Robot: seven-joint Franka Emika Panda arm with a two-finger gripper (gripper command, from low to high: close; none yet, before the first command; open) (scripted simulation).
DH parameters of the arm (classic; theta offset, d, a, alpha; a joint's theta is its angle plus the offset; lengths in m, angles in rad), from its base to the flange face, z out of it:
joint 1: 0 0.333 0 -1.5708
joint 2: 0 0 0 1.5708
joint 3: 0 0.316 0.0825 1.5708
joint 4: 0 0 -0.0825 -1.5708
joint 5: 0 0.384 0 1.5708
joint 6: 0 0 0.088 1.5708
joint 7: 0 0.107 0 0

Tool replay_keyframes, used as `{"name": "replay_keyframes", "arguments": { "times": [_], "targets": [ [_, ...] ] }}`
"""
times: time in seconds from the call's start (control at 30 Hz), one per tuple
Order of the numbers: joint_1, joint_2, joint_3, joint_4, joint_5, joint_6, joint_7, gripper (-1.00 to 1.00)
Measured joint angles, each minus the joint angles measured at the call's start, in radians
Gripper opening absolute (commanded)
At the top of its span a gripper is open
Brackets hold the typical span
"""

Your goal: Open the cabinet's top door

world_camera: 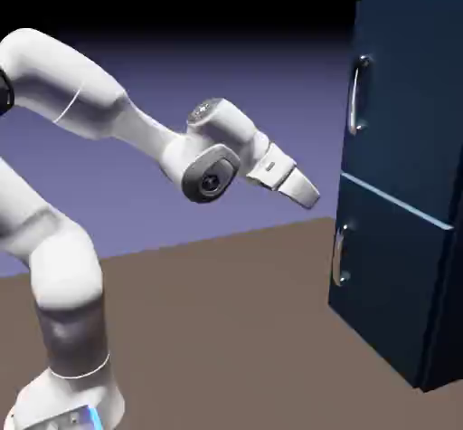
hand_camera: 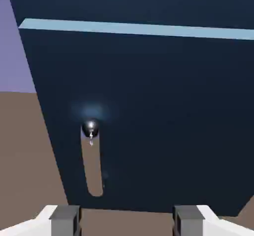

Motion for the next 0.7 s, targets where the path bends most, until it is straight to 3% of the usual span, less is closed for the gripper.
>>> {"name": "replay_keyframes", "arguments": {
  "times": [0.7],
  "targets": [
    [-0.306, -0.024, 0.300, 0.217, 0.913, -0.023, 0.264, 0.00]
  ]
}}
